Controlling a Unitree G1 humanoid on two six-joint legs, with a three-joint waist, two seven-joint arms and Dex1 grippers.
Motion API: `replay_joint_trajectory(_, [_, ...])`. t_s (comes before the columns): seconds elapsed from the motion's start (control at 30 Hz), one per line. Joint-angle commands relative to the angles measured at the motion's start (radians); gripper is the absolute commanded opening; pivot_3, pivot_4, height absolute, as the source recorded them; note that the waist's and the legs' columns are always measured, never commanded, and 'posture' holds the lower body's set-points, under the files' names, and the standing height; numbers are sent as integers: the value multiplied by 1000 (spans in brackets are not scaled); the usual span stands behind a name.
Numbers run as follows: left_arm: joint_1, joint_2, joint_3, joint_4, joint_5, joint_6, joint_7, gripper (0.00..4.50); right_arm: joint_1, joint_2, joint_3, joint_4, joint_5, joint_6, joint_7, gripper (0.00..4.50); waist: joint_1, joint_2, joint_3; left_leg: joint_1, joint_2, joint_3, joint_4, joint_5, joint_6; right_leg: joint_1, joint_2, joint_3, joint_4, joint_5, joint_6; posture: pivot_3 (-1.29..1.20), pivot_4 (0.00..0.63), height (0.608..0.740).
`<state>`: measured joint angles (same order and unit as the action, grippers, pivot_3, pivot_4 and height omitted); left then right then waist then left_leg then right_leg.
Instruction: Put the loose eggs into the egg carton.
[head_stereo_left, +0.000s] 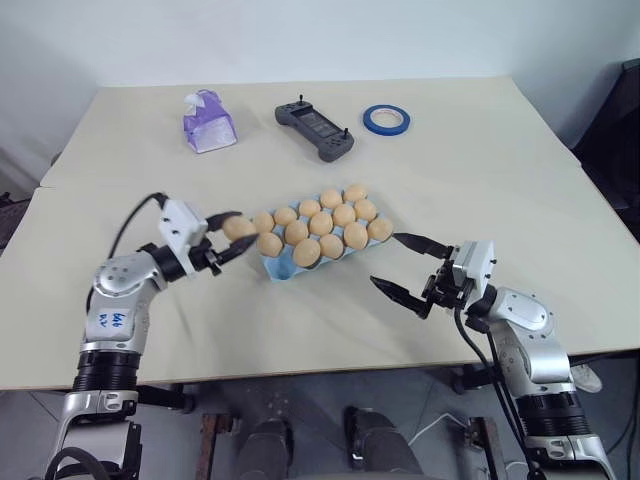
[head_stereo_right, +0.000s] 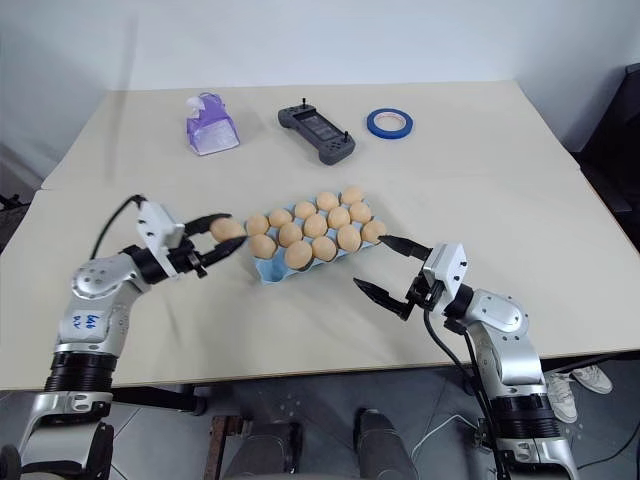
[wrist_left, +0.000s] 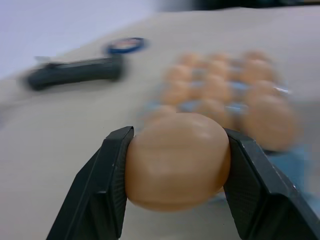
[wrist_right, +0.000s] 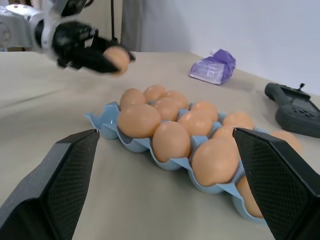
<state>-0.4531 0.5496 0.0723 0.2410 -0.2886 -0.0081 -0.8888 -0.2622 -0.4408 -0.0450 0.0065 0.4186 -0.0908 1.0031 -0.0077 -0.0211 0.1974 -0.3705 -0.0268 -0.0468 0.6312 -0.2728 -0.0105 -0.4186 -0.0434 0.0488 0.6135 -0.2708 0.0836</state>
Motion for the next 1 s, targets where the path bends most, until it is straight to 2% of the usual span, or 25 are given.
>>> replay_joint_trajectory(0.03, [-11,-14,-32,-8,4,-21,-40,2278,3,-3,-17,-35,6,-24,-11,4500,1,0,0,0,0,0,0,0,0,0,0,0,0,0,0,0,150,740])
replay_joint_trajectory(0.23, [-43,-50,-63,42,19,-21,-50,2278,30,-4,-22,-67,4,-21,-34,4500,4,0,0,0,0,0,2,0,0,0,0,0,3,0,0,0,150,740])
replay_joint_trajectory(0.27, [-47,-50,-63,54,28,-27,-47,2953,32,-4,-21,-69,4,-20,-36,4500,4,0,0,0,0,0,2,0,0,0,0,0,3,0,0,0,150,740])
replay_joint_trajectory(0.43, [-50,-56,-59,78,13,-32,-76,4388,39,-3,-17,-79,7,-17,-44,4500,3,0,0,0,0,1,3,0,0,0,1,0,3,0,0,0,150,740])
replay_joint_trajectory(0.6, [-36,-52,-45,76,20,-45,-65,4451,40,-5,-16,-82,9,-15,-42,4500,3,0,0,0,0,1,4,0,1,0,1,1,5,0,0,0,150,740])
replay_joint_trajectory(0.87, [190,151,105,-85,-76,6,-177,4451,75,-78,-57,-96,38,10,-4,4500,-20,0,0,0,1,1,2,0,0,-2,1,2,5,-1,-1,0,150,740])
replay_joint_trajectory(1.0, [294,215,173,-129,-78,-9,-180,4451,83,-112,-76,-80,50,15,20,4500,-19,0,0,0,1,1,1,0,1,-2,-1,2,5,-1,-2,0,150,740])
